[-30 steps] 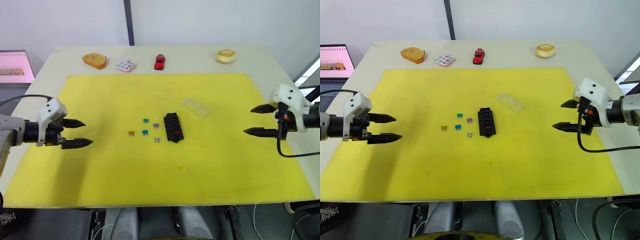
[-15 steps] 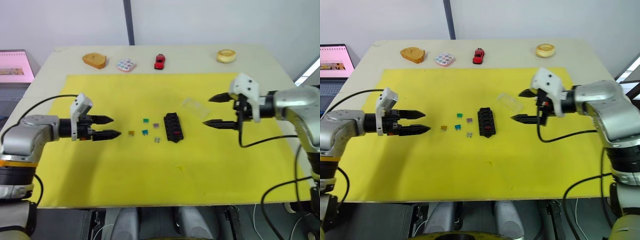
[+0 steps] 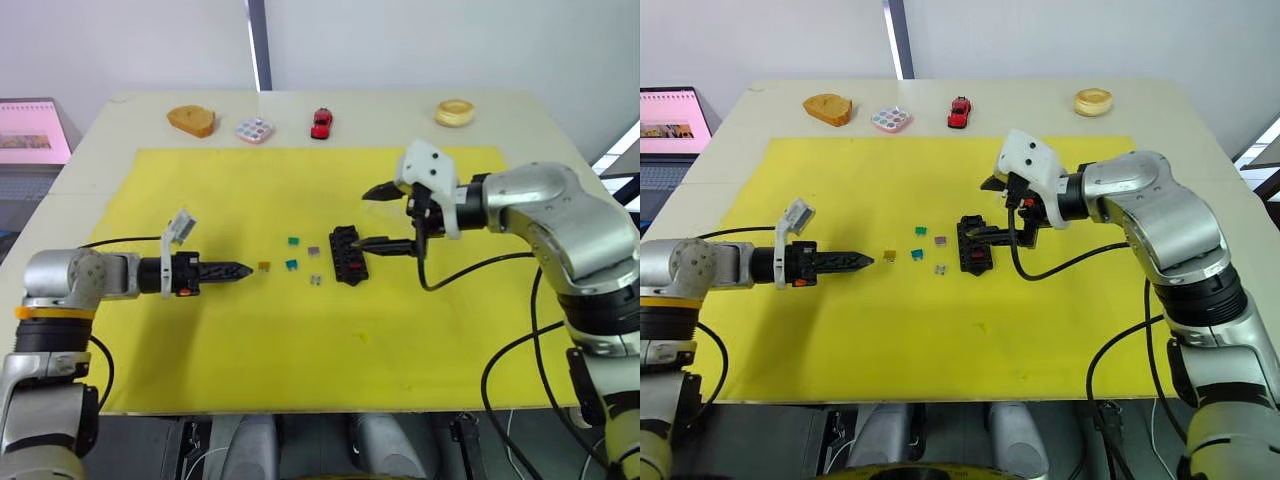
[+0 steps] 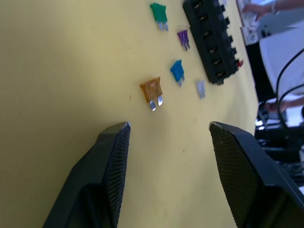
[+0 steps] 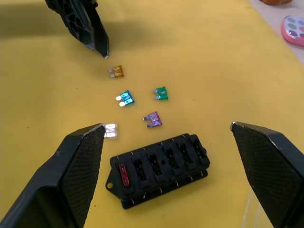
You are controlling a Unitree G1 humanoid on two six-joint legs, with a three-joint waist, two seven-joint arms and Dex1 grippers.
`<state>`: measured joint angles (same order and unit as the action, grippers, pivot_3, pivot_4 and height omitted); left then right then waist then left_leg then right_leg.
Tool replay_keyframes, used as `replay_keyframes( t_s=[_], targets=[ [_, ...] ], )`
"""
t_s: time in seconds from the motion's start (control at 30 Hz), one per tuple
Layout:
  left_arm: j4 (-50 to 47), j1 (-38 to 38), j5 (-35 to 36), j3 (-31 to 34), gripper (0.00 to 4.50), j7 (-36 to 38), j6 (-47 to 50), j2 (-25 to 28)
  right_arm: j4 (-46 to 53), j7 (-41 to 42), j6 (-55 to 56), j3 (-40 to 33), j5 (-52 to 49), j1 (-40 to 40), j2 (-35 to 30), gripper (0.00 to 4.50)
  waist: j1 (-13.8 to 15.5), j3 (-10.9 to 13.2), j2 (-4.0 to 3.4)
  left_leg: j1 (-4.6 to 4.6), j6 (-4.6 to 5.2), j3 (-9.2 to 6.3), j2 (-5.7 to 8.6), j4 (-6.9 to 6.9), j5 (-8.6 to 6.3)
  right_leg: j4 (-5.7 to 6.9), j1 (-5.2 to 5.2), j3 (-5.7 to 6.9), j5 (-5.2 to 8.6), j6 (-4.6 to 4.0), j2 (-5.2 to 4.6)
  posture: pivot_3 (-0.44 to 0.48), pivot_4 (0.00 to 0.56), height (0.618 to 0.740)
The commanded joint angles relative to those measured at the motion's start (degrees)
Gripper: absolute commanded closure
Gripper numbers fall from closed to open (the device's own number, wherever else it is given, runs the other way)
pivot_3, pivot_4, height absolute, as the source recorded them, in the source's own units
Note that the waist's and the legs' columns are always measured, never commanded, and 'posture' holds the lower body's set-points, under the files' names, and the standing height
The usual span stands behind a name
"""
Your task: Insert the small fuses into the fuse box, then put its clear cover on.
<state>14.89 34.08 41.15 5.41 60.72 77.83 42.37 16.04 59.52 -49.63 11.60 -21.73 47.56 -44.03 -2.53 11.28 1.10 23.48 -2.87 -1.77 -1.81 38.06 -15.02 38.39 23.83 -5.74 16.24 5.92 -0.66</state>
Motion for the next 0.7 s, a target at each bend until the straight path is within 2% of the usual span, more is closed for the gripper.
replay_keyframes(
  t_s=[0.03, 0.47, 0.7],
  targets=[
    [2.6, 1.6, 1.2, 1.6, 1.75, -1.8, 2.4, -2.0, 2.2, -0.7, 0.1, -1.0, -0.6, 1.3, 0.2, 0.0, 0.0, 0.0, 0.0, 0.0, 0.0, 0.0, 0.0, 0.0, 0.0, 0.0, 0.0, 0.0, 0.0, 0.0, 0.0, 0.0, 0.15, 0.74],
    [9.1, 5.8, -0.7, -0.4, 1.75, -4.5, 0.0, -7.9, 2.9, -1.8, 0.1, -1.1, -0.4, 0.9, 0.3, 0.0, 0.5, 0.0, -0.01, -0.01, -0.01, -0.06, 0.06, 0.07, 0.01, 0.0, -0.1, 0.04, -0.01, 0.01, -0.07, 0.0, 0.15, 0.74],
    [9.5, 5.6, -1.9, -1.9, 1.75, -3.7, -1.8, -8.8, 3.7, -2.3, -0.4, -1.3, -0.6, 0.6, 0.0, 0.0, 0.6, 0.0, -0.02, -0.02, -0.02, -0.07, 0.07, 0.07, 0.01, -0.01, -0.11, 0.05, -0.01, 0.01, -0.1, 0.0, 0.15, 0.74]
  ],
)
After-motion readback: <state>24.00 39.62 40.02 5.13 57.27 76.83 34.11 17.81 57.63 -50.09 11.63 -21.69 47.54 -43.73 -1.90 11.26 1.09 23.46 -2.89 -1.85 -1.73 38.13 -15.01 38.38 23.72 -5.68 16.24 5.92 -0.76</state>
